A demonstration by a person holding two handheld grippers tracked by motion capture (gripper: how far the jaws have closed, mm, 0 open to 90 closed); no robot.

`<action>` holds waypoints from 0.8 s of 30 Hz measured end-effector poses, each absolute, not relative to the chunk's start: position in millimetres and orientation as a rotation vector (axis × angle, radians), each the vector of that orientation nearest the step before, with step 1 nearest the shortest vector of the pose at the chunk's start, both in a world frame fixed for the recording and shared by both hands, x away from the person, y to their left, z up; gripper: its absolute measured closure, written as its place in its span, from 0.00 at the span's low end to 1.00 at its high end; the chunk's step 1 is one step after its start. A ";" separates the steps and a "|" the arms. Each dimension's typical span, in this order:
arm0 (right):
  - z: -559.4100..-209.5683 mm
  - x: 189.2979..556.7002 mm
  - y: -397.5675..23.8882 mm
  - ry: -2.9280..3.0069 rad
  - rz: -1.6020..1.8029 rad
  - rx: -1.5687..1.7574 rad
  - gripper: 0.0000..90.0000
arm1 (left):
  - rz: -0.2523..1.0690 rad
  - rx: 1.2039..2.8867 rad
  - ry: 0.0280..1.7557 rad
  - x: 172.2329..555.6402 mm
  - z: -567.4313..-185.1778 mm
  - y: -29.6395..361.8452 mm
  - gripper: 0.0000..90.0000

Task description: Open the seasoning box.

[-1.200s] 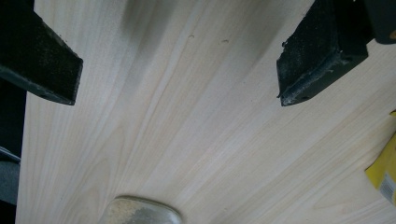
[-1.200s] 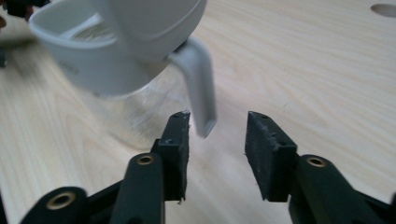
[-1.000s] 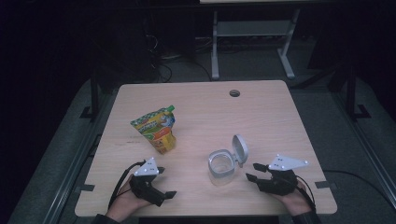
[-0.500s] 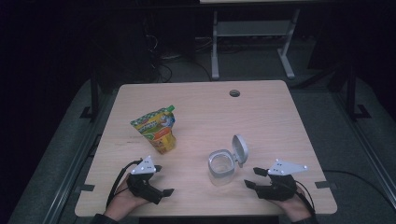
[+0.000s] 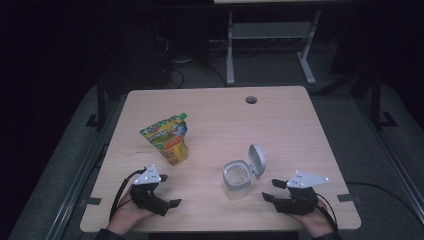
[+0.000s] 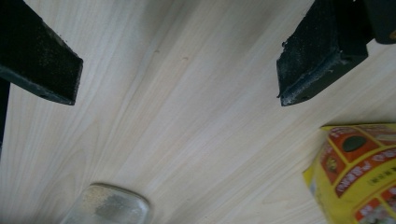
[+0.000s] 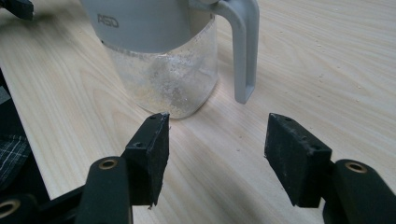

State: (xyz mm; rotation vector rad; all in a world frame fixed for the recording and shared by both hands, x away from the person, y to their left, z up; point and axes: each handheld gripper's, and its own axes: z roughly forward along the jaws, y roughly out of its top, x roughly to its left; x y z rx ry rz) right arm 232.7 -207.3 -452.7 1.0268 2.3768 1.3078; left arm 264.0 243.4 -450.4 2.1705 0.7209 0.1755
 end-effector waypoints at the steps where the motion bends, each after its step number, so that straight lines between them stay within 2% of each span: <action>1: -452.7 232.7 -207.3 2.377 1.308 1.027 0.44 | 0.176 2.170 0.721 264.0 -450.4 243.4 0.00; 8: -452.4 232.1 -203.7 2.391 1.304 0.989 0.45 | 0.218 2.152 0.769 268.5 -446.1 255.8 0.00; 24: -453.3 232.4 -200.9 2.408 1.299 0.986 0.45 | 0.282 2.060 0.814 281.0 -430.1 284.1 0.11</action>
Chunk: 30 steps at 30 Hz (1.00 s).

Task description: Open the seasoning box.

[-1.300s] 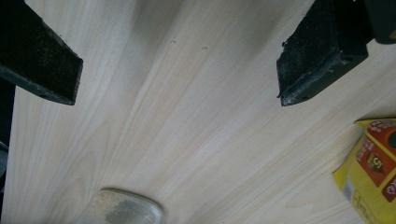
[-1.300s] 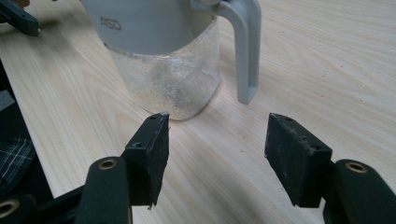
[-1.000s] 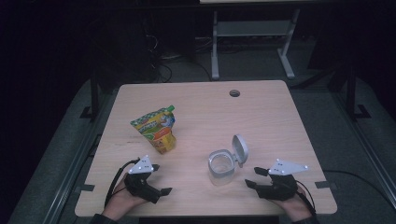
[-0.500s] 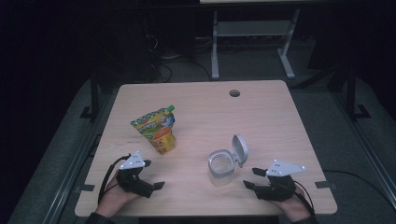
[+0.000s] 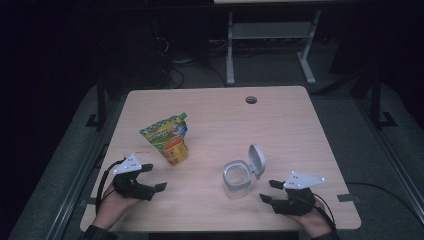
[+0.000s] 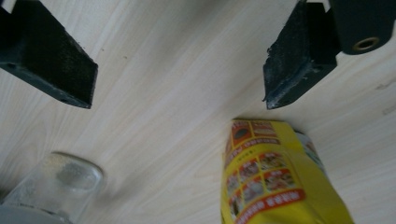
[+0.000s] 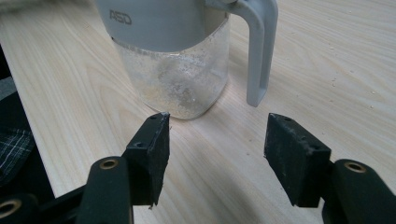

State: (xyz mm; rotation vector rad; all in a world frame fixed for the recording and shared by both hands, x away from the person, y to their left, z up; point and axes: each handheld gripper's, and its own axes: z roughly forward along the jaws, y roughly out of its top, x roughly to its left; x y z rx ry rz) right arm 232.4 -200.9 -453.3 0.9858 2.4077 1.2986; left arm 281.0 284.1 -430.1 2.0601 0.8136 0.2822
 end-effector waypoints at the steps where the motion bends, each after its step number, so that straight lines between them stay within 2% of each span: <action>1: -453.3 232.5 -200.9 2.408 1.299 0.986 0.45 | 0.283 2.055 0.817 281.7 -429.2 284.5 0.11; 15: -453.3 232.7 -200.6 2.406 1.298 0.986 0.45 | 0.348 1.987 0.839 303.1 -417.4 299.0 0.18; 30: -454.4 233.5 -200.7 2.410 1.294 0.993 0.45 | 0.388 1.929 0.780 330.2 -393.7 309.0 0.18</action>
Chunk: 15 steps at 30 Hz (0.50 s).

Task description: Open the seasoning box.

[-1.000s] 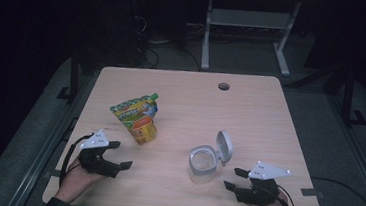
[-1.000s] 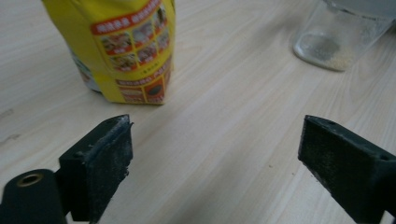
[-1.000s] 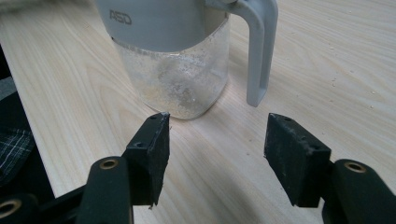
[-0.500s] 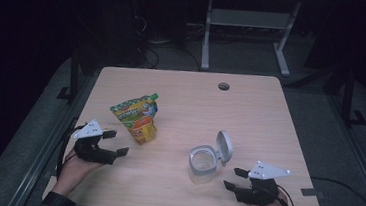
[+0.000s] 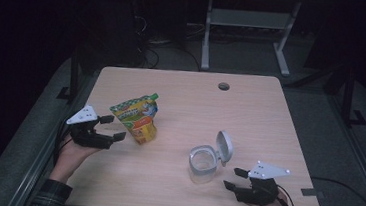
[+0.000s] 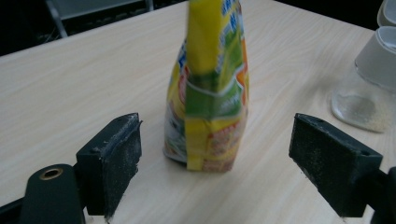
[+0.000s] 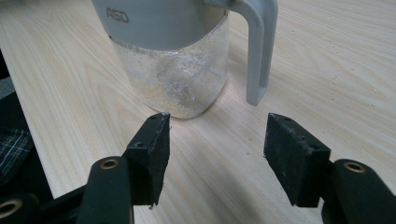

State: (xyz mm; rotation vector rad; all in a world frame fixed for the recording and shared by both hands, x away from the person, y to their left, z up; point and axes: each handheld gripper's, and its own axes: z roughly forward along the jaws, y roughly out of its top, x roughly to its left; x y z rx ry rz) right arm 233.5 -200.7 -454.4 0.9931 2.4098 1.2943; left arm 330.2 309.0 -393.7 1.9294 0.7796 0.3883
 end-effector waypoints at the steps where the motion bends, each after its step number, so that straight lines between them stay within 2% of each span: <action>1: -454.7 233.7 -200.8 2.409 1.295 0.995 0.45 | 0.390 1.929 0.775 332.4 -392.6 309.0 0.19; 15: -455.7 234.7 -201.9 2.408 1.290 1.001 0.45 | 0.350 1.913 0.696 358.4 -378.7 295.7 0.33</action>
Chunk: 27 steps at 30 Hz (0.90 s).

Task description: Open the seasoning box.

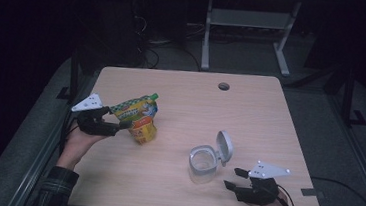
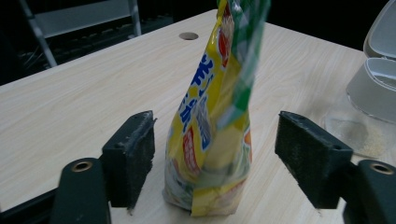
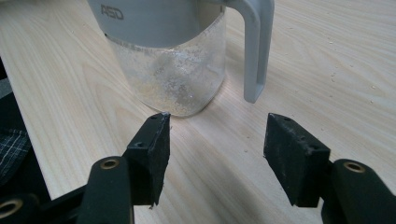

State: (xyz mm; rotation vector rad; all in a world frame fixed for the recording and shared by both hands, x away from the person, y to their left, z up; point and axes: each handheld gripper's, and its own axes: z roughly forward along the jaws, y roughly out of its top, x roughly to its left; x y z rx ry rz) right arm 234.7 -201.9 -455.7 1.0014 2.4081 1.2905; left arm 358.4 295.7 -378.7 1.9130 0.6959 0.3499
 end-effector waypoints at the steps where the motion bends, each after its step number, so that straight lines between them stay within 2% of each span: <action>1: -455.7 234.7 -201.9 2.408 1.290 1.001 0.45 | 0.350 1.913 0.696 358.4 -378.7 295.7 0.35; 11: -454.9 233.7 -202.8 2.409 1.289 1.011 0.45 | 0.344 1.955 0.660 362.3 -382.8 283.9 0.55; 20: -455.3 233.8 -201.8 2.411 1.281 1.008 0.45 | 0.352 1.936 0.649 358.1 -378.7 284.8 0.84; 24: -455.3 233.7 -201.7 2.411 1.282 1.006 0.45 | 0.350 1.940 0.646 356.2 -377.5 284.7 0.94; 27: -455.5 233.9 -201.5 2.413 1.281 1.006 0.45 | 0.346 1.948 0.645 355.1 -377.4 283.2 0.98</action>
